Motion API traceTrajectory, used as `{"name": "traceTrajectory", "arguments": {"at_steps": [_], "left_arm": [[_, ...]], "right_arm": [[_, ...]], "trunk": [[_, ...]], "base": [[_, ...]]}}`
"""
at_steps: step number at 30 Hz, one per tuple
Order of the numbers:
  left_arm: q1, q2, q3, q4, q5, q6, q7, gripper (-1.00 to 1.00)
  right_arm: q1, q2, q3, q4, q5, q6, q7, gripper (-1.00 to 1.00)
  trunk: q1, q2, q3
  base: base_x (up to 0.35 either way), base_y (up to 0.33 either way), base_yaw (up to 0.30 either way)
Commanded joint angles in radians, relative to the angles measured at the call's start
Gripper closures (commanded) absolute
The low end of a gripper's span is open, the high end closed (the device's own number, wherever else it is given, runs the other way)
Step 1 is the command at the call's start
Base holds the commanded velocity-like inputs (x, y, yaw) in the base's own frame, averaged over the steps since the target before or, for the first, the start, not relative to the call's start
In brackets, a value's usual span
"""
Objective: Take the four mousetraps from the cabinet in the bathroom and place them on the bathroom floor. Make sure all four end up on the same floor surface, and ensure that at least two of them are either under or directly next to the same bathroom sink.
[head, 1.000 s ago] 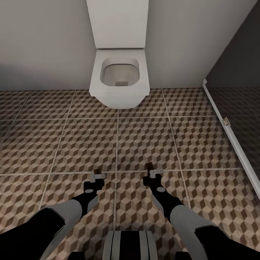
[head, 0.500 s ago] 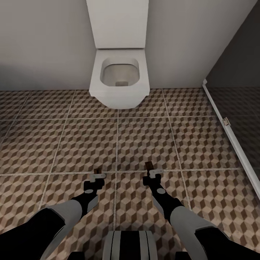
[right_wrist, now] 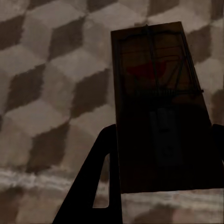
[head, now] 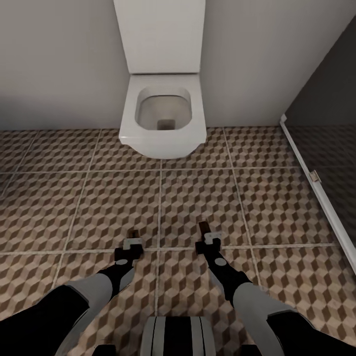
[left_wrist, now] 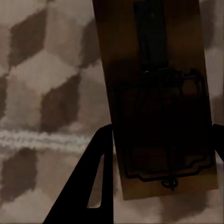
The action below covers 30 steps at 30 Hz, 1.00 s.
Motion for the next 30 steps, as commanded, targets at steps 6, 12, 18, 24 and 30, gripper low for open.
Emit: {"name": "traceTrajectory", "arguments": {"at_steps": [6, 12, 18, 24, 30], "left_arm": [[-0.001, -0.001, -0.008, 0.004, 0.005, -0.005, 0.003, 1.00], [-0.001, -0.001, -0.008, 0.004, 0.005, -0.005, 0.003, 1.00], [-0.001, -0.001, -0.008, 0.004, 0.005, -0.005, 0.003, 1.00], [-0.001, -0.001, -0.008, 0.004, 0.005, -0.005, 0.003, 1.00], [-0.001, -0.001, -0.008, 0.004, 0.005, -0.004, 0.003, 1.00]], "right_arm": [[-0.001, 0.000, 0.005, 0.001, 0.008, 0.000, -0.010, 1.00], [-0.001, 0.000, 0.005, 0.001, 0.008, 0.000, -0.010, 1.00], [-0.001, 0.000, 0.005, 0.001, 0.008, 0.000, -0.010, 1.00], [-0.001, 0.000, 0.005, 0.001, 0.008, 0.000, -0.010, 1.00], [-0.001, 0.000, 0.005, 0.001, 0.009, 0.000, -0.010, 1.00]], "trunk": [[0.000, 0.000, -0.001], [0.000, 0.000, -0.001], [0.000, 0.000, -0.001], [0.000, 0.000, -0.001], [0.000, 0.000, -0.001]], "base": [[0.322, 0.008, 0.000], [0.306, 0.115, 0.000], [0.271, 0.186, 0.000], [0.264, 0.197, 0.000], [0.258, 0.114, 0.000]]}}
